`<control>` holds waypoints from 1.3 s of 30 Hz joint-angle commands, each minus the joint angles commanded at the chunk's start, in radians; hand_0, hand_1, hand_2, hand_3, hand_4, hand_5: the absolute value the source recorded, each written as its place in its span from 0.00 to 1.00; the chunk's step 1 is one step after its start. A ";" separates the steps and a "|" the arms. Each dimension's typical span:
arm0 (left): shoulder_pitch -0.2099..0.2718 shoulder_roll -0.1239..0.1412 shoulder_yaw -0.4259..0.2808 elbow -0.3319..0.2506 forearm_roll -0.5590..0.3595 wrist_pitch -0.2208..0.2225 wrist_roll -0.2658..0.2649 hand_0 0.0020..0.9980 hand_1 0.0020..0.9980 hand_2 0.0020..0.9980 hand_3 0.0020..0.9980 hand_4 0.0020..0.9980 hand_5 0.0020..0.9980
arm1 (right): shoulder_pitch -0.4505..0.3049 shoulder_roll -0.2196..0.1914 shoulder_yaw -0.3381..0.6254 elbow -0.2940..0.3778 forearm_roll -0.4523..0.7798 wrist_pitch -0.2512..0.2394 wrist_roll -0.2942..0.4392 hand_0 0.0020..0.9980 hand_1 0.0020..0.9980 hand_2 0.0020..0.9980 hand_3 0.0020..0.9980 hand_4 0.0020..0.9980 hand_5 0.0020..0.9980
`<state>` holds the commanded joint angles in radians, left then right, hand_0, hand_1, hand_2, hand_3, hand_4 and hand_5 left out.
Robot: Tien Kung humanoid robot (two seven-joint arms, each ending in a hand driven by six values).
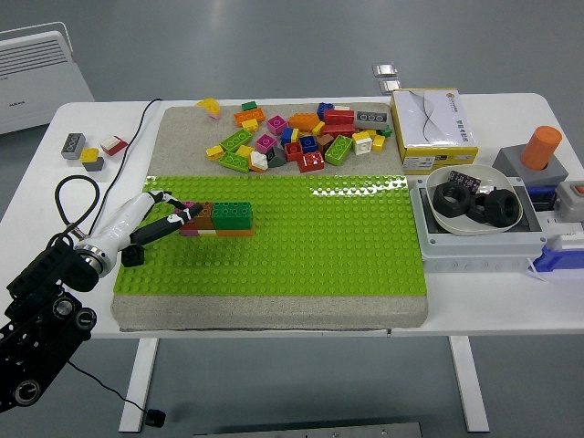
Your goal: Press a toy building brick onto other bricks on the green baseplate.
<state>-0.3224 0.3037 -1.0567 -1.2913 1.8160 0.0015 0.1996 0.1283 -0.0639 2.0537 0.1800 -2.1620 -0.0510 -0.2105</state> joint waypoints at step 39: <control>0.021 -0.007 -0.030 -0.033 0.017 0.026 0.001 0.92 0.95 0.94 0.67 0.92 1.00 | -0.004 -0.001 0.010 0.000 -0.016 0.002 0.002 0.52 0.67 0.69 0.71 0.75 0.81</control>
<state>-0.3009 0.2965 -1.0865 -1.3239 1.8335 0.0277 0.2008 0.1245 -0.0646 2.0637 0.1800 -2.1784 -0.0485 -0.2087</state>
